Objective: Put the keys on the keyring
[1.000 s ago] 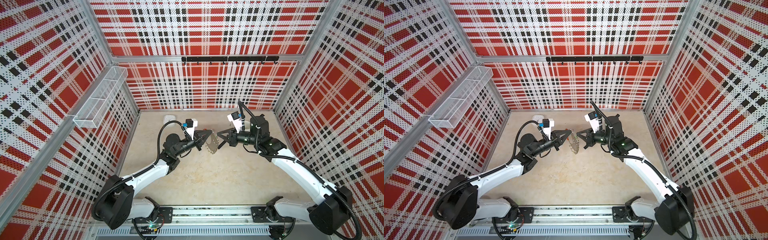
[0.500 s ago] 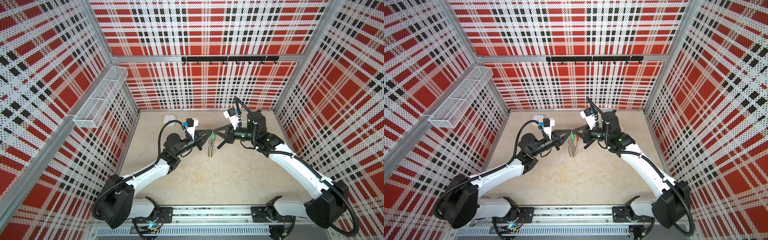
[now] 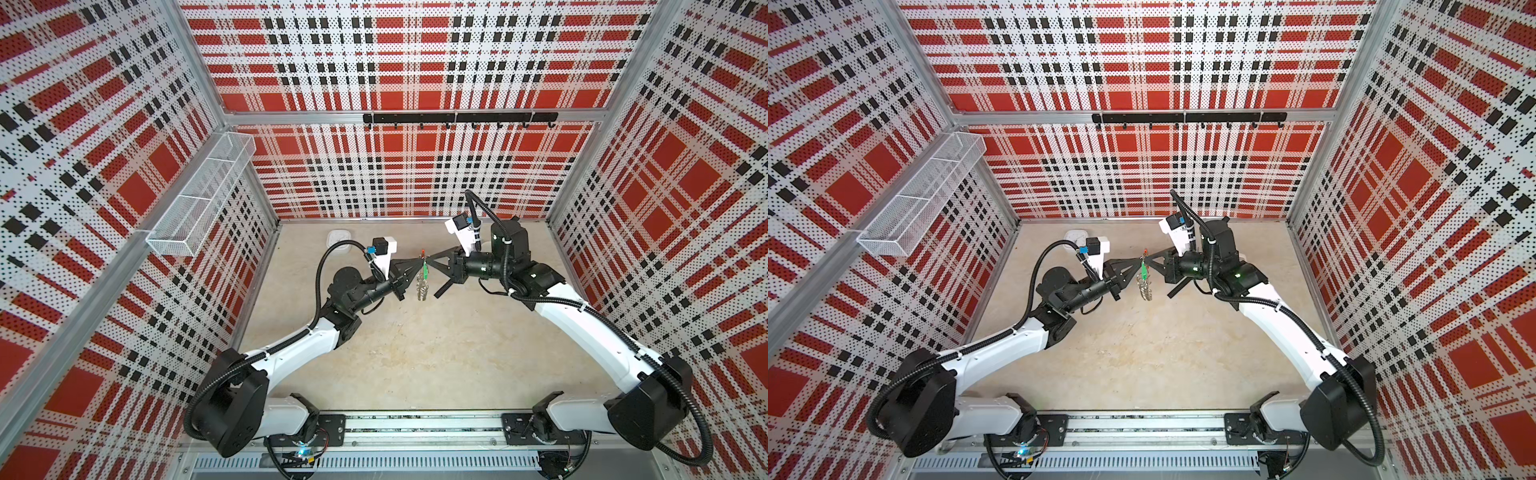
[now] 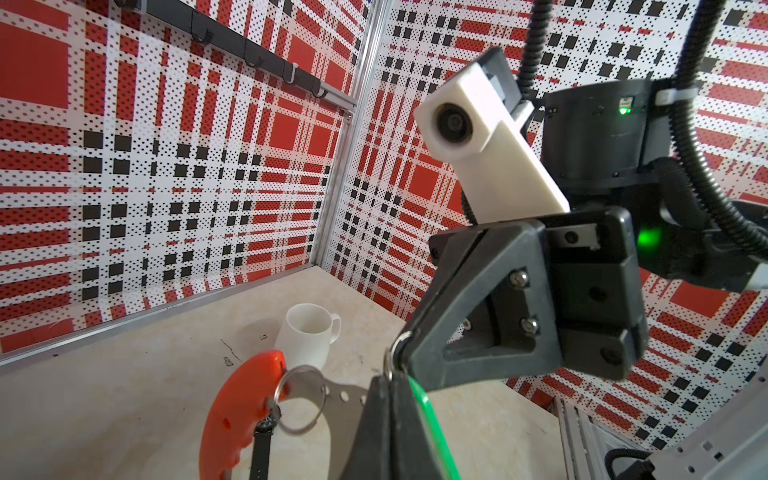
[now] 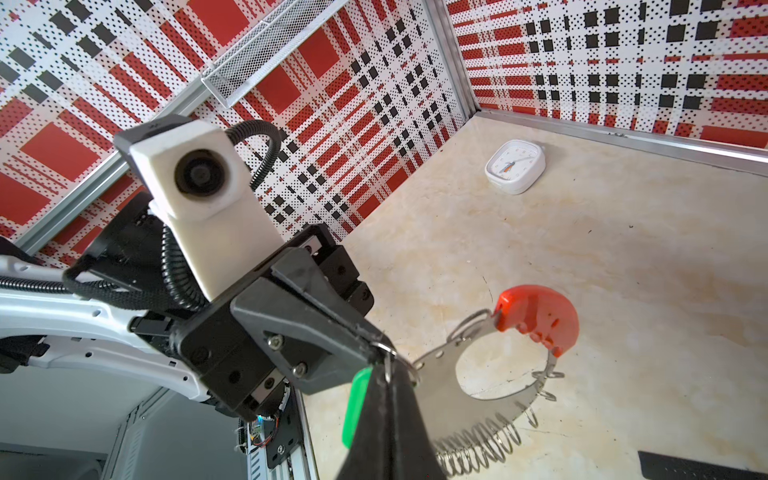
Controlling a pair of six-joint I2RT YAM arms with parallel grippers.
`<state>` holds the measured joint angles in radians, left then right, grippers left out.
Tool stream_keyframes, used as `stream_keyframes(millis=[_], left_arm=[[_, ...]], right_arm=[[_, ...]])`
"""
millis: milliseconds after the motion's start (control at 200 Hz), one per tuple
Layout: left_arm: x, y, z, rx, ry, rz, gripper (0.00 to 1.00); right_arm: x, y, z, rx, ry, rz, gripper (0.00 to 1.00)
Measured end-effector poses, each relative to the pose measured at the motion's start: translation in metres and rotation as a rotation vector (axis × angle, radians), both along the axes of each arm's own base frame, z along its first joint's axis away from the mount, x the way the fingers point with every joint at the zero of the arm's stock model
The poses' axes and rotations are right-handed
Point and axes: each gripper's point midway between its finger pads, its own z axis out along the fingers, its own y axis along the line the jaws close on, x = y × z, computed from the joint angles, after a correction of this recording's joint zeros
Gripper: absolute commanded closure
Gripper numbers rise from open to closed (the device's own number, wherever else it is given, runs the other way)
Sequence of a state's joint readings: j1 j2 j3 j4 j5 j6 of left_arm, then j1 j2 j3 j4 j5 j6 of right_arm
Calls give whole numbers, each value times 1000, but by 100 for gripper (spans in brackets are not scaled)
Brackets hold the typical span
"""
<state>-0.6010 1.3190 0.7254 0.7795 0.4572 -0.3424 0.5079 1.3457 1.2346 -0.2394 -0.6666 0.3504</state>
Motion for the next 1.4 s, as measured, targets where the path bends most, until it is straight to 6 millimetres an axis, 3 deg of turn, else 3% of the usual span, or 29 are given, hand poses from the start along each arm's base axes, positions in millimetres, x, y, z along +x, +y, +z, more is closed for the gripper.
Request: stream_keyframes(millis=[291, 626, 912, 1012, 1077, 1248, 1398], left_arm=[[-7, 5, -7, 56, -104, 53, 100], [-11, 6, -4, 37, -134, 45, 100], [-19, 3, 8, -64, -137, -16, 100], [-23, 5, 18, -114, -145, -35, 100], [-26, 7, 29, -154, -158, -50, 100], [-32, 12, 43, -210, -174, -76, 100], [-31, 14, 45, -222, -167, -82, 100]], right_arm=[[1, 0, -17, -25, 82, -12, 100], [-7, 1, -21, 15, 126, 0, 100], [-22, 0, -9, 105, 133, 56, 100], [-28, 0, -1, 126, 124, 86, 58], [-31, 0, -4, 121, 133, 97, 46], [-22, -16, -12, 58, 107, -4, 37], [-17, -36, 2, 14, -8, -119, 37]])
